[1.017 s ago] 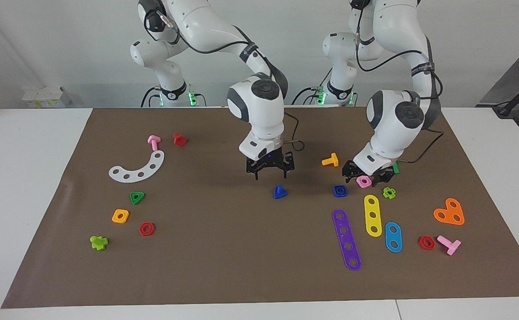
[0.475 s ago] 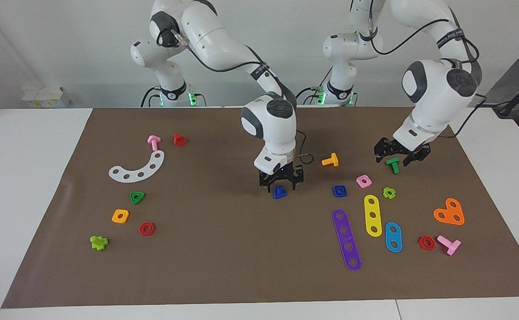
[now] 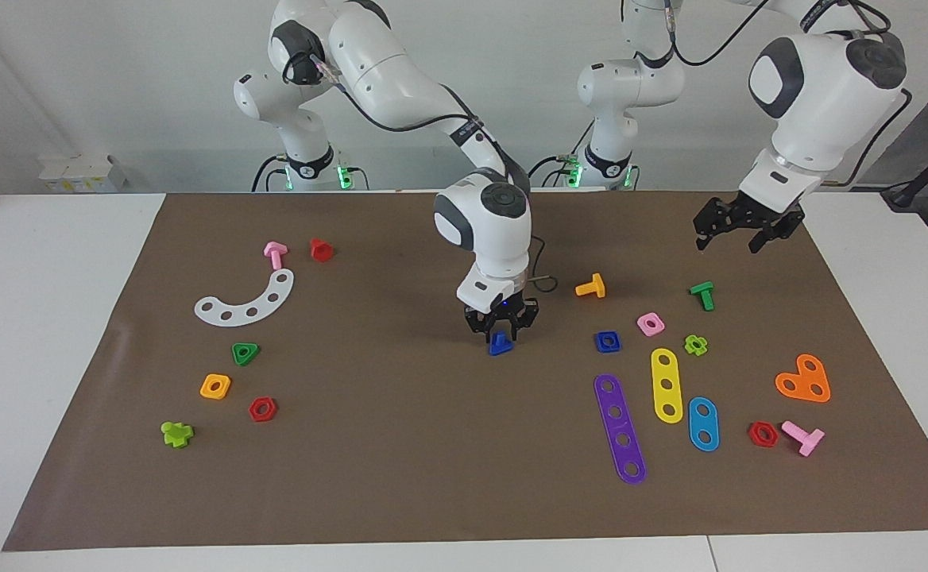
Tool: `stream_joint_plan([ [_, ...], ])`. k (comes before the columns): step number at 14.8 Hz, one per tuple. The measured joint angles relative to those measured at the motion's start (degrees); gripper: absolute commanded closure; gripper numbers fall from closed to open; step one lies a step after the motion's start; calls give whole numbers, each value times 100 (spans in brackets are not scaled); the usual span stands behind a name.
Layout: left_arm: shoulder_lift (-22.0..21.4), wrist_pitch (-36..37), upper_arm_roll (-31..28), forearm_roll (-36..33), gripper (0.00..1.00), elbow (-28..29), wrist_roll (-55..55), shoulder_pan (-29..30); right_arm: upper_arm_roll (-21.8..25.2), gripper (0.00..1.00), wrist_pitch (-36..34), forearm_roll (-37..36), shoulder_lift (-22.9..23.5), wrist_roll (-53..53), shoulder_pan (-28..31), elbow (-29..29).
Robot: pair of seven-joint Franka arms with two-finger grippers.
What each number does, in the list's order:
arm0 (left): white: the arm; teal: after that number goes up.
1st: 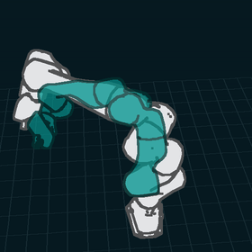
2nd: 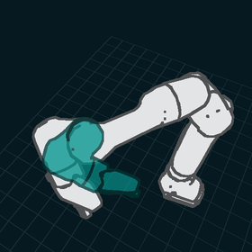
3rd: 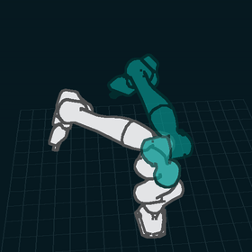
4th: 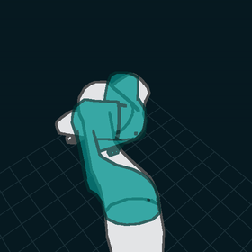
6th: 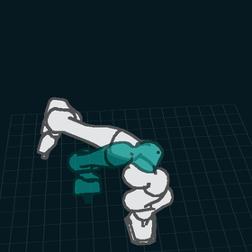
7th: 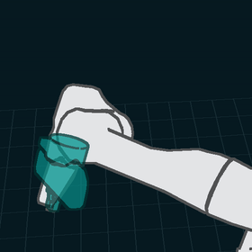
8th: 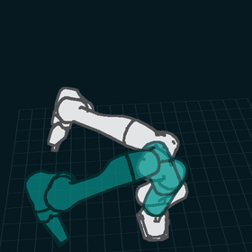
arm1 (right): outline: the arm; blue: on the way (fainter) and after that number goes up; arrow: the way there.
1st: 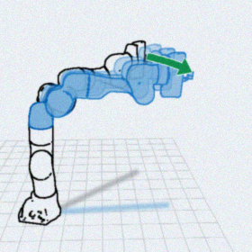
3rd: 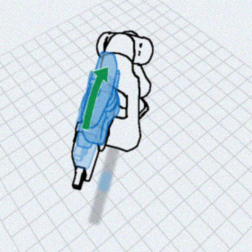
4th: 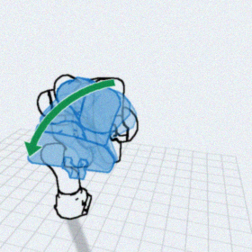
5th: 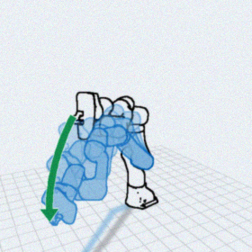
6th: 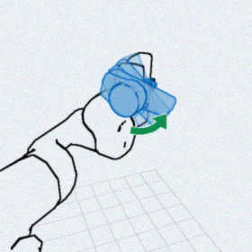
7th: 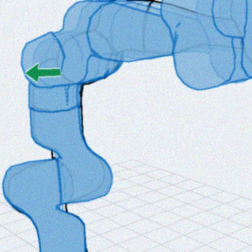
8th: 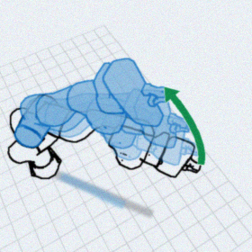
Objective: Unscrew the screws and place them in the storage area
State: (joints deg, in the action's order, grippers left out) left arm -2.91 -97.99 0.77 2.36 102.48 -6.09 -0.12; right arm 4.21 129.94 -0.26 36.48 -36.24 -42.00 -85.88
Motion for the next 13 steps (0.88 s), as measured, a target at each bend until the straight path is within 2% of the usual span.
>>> stream_joint_plan([
  [3,1,376,21,-119,0,-352,172,-3,0,59,0,0,0,0,-3,-4],
  [12,25,549,78,-275,0,-481,291,-15,3,59,151,-4,0,0,0,-31],
  [13,26,548,78,-275,0,-481,292,-15,3,71,152,-7,0,0,0,-45],
])
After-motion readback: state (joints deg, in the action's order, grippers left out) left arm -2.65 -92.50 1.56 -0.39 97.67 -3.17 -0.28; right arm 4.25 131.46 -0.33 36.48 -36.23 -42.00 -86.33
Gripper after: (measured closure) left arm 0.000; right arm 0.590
